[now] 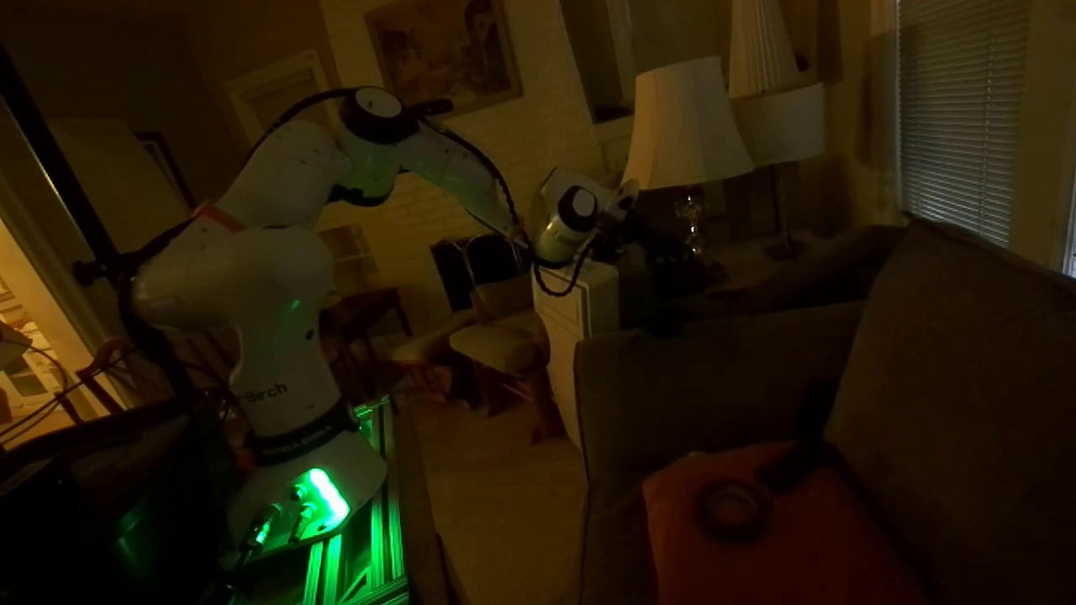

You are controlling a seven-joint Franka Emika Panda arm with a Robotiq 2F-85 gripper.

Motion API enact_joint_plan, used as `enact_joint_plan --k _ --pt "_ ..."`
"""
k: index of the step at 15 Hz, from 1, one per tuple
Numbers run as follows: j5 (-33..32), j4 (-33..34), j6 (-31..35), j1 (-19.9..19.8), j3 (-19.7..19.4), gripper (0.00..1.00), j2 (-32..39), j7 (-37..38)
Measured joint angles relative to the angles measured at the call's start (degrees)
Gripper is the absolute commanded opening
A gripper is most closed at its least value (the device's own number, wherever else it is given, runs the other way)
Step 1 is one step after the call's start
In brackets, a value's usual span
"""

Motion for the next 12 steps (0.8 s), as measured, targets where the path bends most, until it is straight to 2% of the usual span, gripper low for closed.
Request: enact_joint_plan --k 4,12 --pt "2.2 -1.62 0.0 2.14 -2.6 0.02 0.79 0.07" --pt "4.33 -2.61 -0.02 4.39 -3.64 0.02 2.36 0.07"
